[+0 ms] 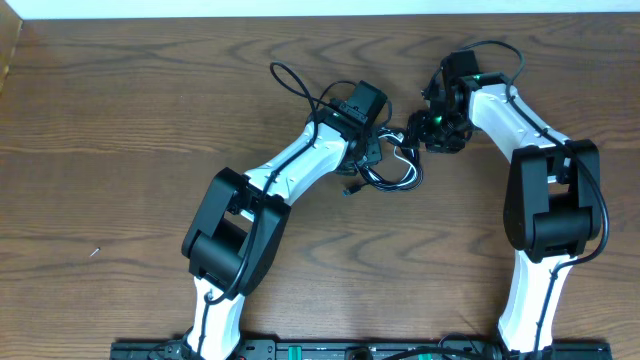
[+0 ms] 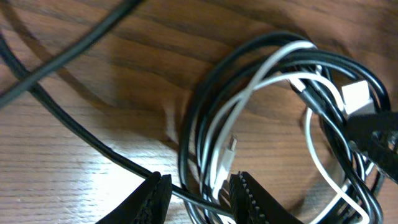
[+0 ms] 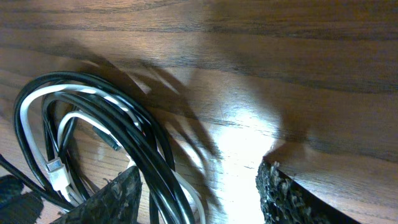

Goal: Untangle cables

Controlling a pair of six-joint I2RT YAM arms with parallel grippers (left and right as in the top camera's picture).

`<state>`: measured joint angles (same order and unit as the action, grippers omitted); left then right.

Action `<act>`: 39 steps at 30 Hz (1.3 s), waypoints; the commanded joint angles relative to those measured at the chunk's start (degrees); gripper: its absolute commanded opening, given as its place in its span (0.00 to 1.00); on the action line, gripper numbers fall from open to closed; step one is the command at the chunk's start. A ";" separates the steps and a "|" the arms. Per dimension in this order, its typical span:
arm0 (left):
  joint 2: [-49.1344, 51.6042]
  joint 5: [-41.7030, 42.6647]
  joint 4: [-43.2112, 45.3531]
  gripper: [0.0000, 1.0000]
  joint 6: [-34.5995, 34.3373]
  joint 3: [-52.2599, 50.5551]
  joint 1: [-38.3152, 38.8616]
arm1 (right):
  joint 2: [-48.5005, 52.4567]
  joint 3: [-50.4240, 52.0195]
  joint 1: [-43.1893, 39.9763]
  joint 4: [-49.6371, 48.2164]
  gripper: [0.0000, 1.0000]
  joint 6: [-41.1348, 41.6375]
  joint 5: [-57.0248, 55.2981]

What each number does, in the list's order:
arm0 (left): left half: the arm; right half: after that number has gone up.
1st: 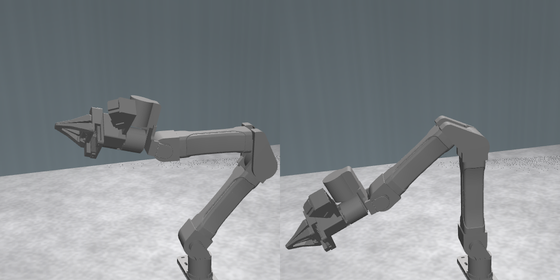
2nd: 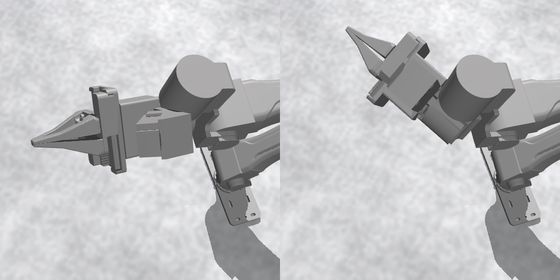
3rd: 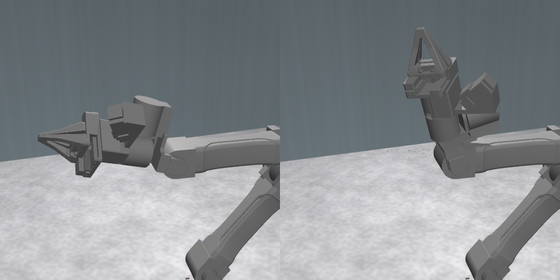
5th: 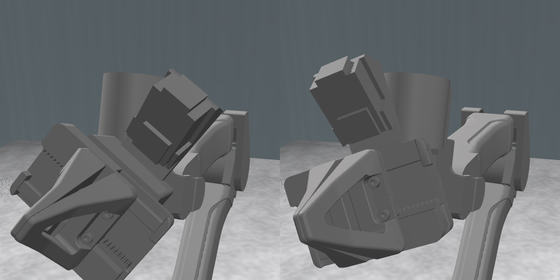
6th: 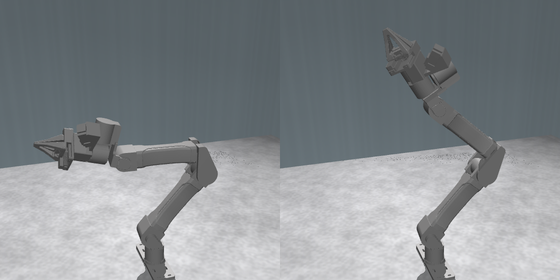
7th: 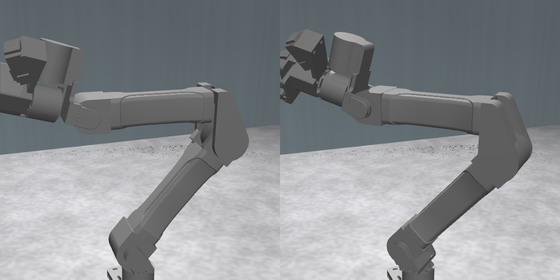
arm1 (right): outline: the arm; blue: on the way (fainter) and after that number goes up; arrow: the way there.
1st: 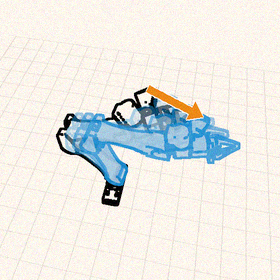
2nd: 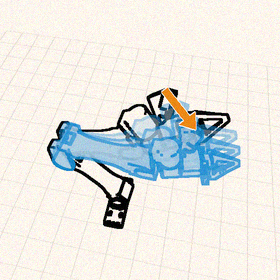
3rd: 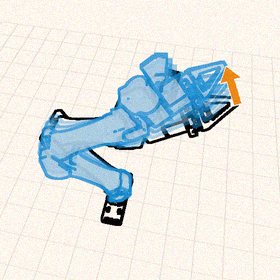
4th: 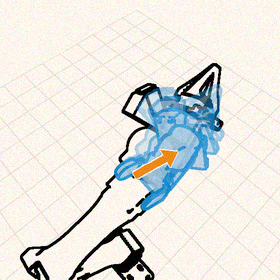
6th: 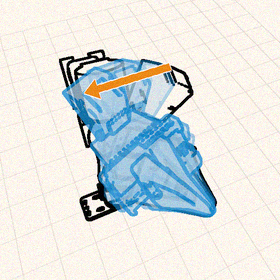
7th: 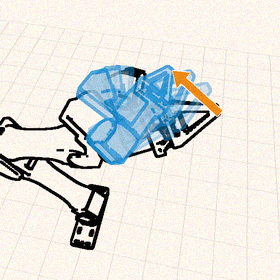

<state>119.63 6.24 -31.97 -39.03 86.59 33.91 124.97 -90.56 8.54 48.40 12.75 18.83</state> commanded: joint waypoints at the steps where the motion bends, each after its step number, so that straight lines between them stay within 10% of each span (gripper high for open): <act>1: 2.32 -2.67 -0.59 0.36 -1.86 -0.98 -0.07 | 3.63 2.73 -0.31 0.50 0.59 -1.07 -5.18; 12: 5.70 -2.67 -0.72 0.36 -5.03 -0.98 -0.09 | 3.63 2.73 -0.31 0.66 0.59 -1.07 -5.18; 17: 5.70 -2.45 -0.90 0.08 -5.03 -0.98 -0.07 | 3.63 2.73 -0.31 0.63 0.59 -1.07 -5.18; 39: -18.99 -2.89 -0.96 0.08 3.48 1.95 -1.49 | 3.63 2.73 -0.28 -0.37 0.58 -1.03 -5.16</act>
<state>105.71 4.25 -32.99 -37.04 87.05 32.77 124.97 -90.56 8.54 48.07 12.38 18.61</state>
